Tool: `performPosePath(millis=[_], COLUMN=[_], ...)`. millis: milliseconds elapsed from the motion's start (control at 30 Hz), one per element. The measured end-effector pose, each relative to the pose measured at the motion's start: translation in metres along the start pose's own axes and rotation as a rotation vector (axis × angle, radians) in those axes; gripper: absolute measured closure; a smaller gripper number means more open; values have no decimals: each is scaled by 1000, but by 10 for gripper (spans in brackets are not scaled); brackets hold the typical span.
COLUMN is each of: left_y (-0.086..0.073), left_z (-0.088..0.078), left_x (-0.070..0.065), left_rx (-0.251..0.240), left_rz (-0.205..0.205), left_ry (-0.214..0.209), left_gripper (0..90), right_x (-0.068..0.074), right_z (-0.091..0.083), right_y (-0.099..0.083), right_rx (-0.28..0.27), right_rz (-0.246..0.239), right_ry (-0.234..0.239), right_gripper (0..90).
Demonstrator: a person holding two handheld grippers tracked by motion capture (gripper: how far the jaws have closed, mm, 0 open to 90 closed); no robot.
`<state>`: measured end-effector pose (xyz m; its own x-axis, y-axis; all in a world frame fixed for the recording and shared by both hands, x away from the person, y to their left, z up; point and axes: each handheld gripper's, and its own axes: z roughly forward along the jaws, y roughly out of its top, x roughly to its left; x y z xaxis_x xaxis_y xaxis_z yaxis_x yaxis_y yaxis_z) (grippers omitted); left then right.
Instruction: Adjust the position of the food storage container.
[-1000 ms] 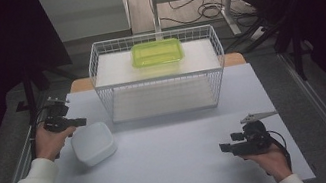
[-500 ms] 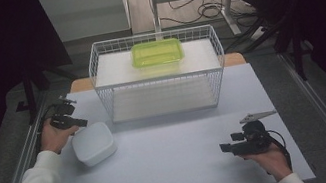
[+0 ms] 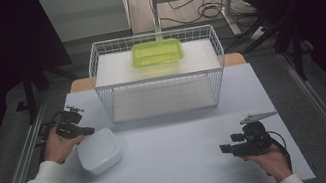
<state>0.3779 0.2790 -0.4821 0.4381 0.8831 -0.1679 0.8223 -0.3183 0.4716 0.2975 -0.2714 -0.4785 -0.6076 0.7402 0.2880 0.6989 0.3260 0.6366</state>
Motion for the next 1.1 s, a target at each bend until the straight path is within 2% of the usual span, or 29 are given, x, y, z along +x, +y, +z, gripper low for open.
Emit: performPosePath(millis=[133,300,400,467,567,733,800,867,967,1100], left_y=[-5,-11,-13,-13,-14,-24,-33,-44,-62,-85], left_z=[0,-1,-1,-1,-5,-30,-42,-49,-52,-48], left_x=[-13,-29,-32,-34,-32,-21,-18,-16,-16,-17], left_rx=[4,12,8,13,2,-66,-77,-91,-71,-62], left_rz=[13,37,28,37,28,-43,-60,-88,-108,-142], left_ry=[-21,-25,-34,-33,-25,-16,25,25,29,-2], left_gripper=[898,898,898,898,898,898,898,898,898,898], right_x=[3,4,5,5,5,5,4,3,3,5], right_z=[1,2,3,3,2,1,0,0,1,2], right_y=[1,1,1,1,1,0,0,-1,0,1], right_rx=[1,1,1,2,0,-4,-3,-3,0,3], right_rz=[-3,-8,-8,-8,-8,-4,-1,1,2,-1], right_ry=[5,17,21,20,22,18,16,15,10,14], right_gripper=[292,292,292,292,292,292,293,292,292,292])
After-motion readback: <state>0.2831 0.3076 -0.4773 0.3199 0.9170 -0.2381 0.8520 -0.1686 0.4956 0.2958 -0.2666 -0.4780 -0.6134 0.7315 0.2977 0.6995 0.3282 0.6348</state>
